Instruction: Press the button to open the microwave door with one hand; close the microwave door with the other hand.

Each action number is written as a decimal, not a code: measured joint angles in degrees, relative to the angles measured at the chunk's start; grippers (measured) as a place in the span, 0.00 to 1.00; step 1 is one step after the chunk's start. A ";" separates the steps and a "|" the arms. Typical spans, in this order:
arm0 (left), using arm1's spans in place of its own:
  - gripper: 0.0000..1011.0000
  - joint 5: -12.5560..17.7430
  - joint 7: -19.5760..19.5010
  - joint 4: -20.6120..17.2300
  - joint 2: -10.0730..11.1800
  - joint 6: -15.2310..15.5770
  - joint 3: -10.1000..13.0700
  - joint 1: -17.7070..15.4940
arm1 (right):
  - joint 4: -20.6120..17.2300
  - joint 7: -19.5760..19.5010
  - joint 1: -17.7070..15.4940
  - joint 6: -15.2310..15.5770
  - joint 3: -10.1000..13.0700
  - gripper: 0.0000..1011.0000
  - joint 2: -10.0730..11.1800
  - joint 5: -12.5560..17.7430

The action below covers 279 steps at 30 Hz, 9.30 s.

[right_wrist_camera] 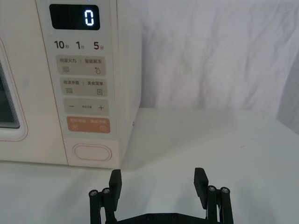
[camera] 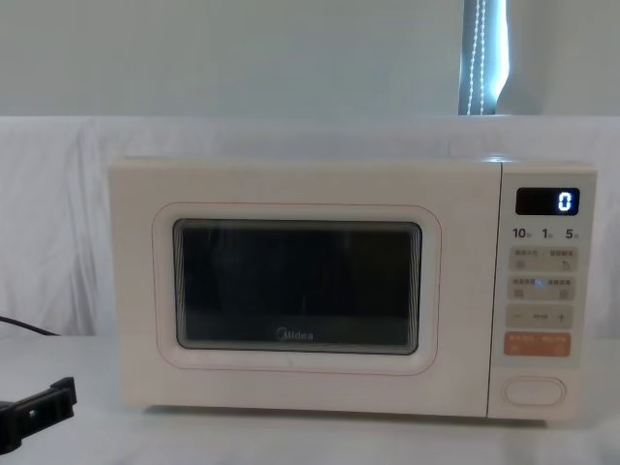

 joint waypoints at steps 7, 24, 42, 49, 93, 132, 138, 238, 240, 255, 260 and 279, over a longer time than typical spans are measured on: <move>0.99 0.00 0.00 0.00 0.00 0.00 0.00 0.00 | 0.00 0.00 0.00 0.00 0.00 0.99 0.00 0.00; 0.99 0.00 0.00 0.00 0.00 0.00 0.00 0.00 | 0.00 0.00 0.00 0.00 0.00 0.99 0.00 0.00; 0.99 0.00 0.00 0.00 0.00 0.00 0.00 0.00 | 0.00 0.00 0.00 0.00 0.00 0.99 0.00 0.00; 0.99 0.00 0.00 0.00 0.00 0.00 0.00 0.00 | 0.00 0.00 0.00 0.00 0.00 0.99 0.00 0.00; 0.99 0.00 0.00 0.00 0.00 0.00 0.00 0.00 | 0.00 0.00 0.00 0.00 0.00 0.00 0.00 0.00; 0.99 0.00 0.00 0.00 0.00 0.00 0.00 0.00 | 4.49 1.36 7.70 4.16 -6.83 0.00 2.07 -8.61; 0.99 0.00 0.00 0.00 0.00 0.00 0.00 0.00 | 7.16 1.45 9.50 4.10 -7.97 0.00 1.82 -9.52; 0.99 0.00 0.00 0.00 0.00 0.00 0.00 0.00 | 27.99 -1.89 23.56 3.35 -8.40 0.00 -2.85 -10.87; 0.99 0.00 0.00 0.00 0.00 0.00 0.00 0.00 | 28.35 -1.93 23.76 3.12 -8.37 0.00 -2.95 -10.86; 0.99 0.00 0.00 0.00 0.00 0.00 0.00 0.00 | 28.31 -1.25 23.79 2.85 -8.01 0.00 -2.91 -10.14; 0.99 0.00 0.00 0.00 0.00 0.00 0.00 0.00 | 26.69 -0.46 22.99 3.68 -7.70 0.00 -2.70 -9.35; 0.99 0.00 0.00 0.00 0.00 0.00 0.00 0.00 | 15.37 4.44 15.49 8.69 -6.58 0.00 -1.29 -3.74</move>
